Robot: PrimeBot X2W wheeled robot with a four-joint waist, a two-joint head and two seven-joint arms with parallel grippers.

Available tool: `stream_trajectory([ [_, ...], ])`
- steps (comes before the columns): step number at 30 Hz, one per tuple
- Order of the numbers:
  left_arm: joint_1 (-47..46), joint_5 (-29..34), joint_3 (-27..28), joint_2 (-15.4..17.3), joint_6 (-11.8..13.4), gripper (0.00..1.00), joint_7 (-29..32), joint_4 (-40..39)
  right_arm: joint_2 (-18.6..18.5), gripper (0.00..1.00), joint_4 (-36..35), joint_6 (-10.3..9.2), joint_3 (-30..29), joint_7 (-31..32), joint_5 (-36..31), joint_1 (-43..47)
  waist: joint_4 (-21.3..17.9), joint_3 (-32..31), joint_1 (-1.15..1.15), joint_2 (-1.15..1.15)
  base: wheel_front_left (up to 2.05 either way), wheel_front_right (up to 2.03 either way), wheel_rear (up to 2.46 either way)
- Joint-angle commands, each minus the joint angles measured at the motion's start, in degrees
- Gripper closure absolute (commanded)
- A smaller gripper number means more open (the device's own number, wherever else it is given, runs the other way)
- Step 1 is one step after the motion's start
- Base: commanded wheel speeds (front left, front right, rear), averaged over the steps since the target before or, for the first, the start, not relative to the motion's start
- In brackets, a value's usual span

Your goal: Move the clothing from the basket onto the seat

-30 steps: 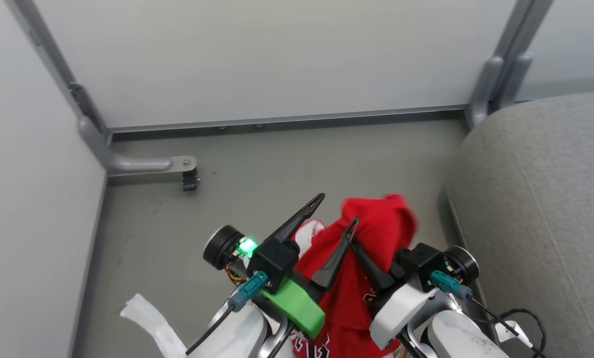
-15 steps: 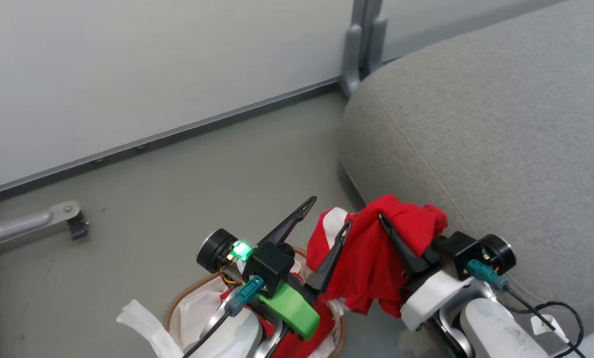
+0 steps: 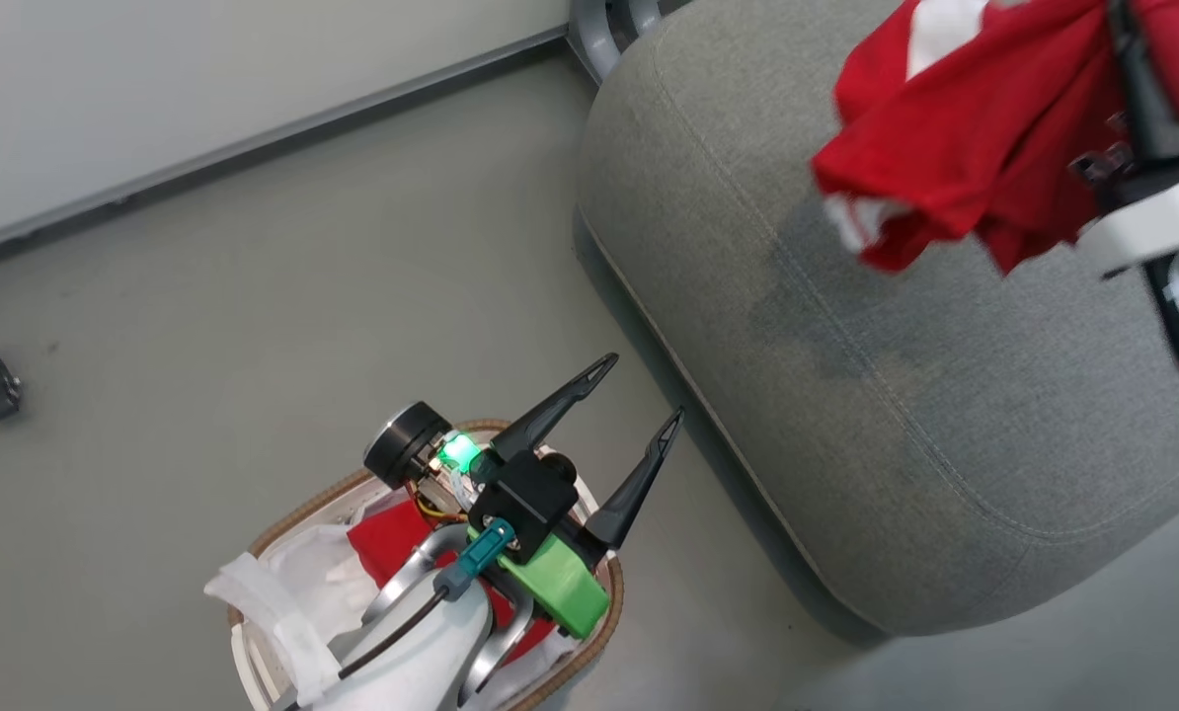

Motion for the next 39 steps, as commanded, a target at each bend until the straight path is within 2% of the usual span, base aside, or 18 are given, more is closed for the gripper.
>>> stream_trajectory([
  [1, -1.9, 0.1, -0.1, 0.9, -0.2, 0.00, 0.0, -0.4, -0.8, 1.00, 1.1, -0.05, -1.5, 0.0, -0.4, -2.7, 6.0, 10.6, 0.00, 0.00, 0.00, 0.00, 0.00],
  [4, -4.2, 0.3, -0.9, 2.1, -0.2, 0.00, 0.0, -1.3, -3.2, 1.00, 4.6, -0.06, -5.9, 0.0, -2.5, -8.1, 8.0, 14.4, 0.00, 0.00, 0.00, 0.00, 0.00],
  [9, -7.1, 0.5, -1.2, 3.1, -0.2, 0.00, 0.0, -2.7, -4.8, 1.00, 9.7, -0.06, -12.7, 0.0, -7.3, -13.6, 11.3, 19.4, 0.00, 0.00, 0.00, 0.00, 0.00],
  [12, -7.6, 0.8, -0.3, 3.7, -0.2, 0.00, 0.0, -3.3, -5.5, 1.00, 14.4, -0.06, -15.8, 0.0, -9.9, -16.0, 13.0, 22.1, 0.00, 0.00, 0.00, 0.00, 0.00],
  [18, -6.2, 0.4, 1.4, 4.3, -0.2, 0.00, 0.0, -3.1, -4.4, 1.00, 18.1, -0.06, -24.2, 0.0, -12.9, -17.9, 14.8, 25.0, 0.00, 0.00, 0.00, 0.00, 0.00],
  [19, -6.0, 0.5, 1.6, 4.4, -0.2, 0.00, 0.0, -3.0, -3.8, 0.96, 17.8, -0.06, -26.6, 0.0, -13.2, -17.9, 14.9, 25.1, 0.00, 0.00, 0.00, 0.00, 0.00],
  [21, -5.6, 0.3, 2.5, 4.1, -0.2, 0.00, 0.0, -2.7, -2.0, 0.07, 17.6, -0.06, -31.1, 0.0, -14.7, -16.2, 15.2, 24.8, 0.00, 0.00, 0.00, 0.00, 0.00],
  [22, -5.2, 0.3, 2.8, 3.8, -0.2, 0.00, 0.0, -2.5, -1.0, 0.00, 17.9, -0.06, -33.1, 0.0, -15.9, -14.8, 15.3, 24.4, 0.00, 0.00, 0.00, 0.00, 0.00],
  [26, -4.2, 0.2, 3.9, 3.2, -0.2, 0.00, 0.0, -1.8, 1.3, 0.00, 17.9, -0.06, -38.1, 0.0, -17.9, -10.7, 15.4, 22.0, 0.00, 0.00, 0.00, 0.00, 0.00],
  [28, -3.4, 0.2, 4.5, 3.2, -0.2, 0.00, 0.0, -1.1, 2.7, 0.00, 18.1, -0.06, -38.5, 0.0, -18.5, -7.6, 15.2, 20.3, 0.00, 0.00, 0.00, 0.00, 0.00],
  [36, 1.0, -0.4, 9.0, 1.9, -0.2, 0.00, 0.0, 0.7, 6.7, 0.00, 14.3, -0.06, -35.8, 0.0, -15.7, 4.9, 14.5, 12.4, 0.00, 0.00, 0.00, 0.00, 0.00],
  [39, 2.9, -0.3, 11.2, 1.1, -0.2, 0.00, 0.0, 1.1, 8.1, 0.00, 12.0, -0.06, -32.9, 0.0, -14.1, 8.9, 15.0, 9.7, 0.00, 0.00, 0.00, 0.00, 0.00],
])
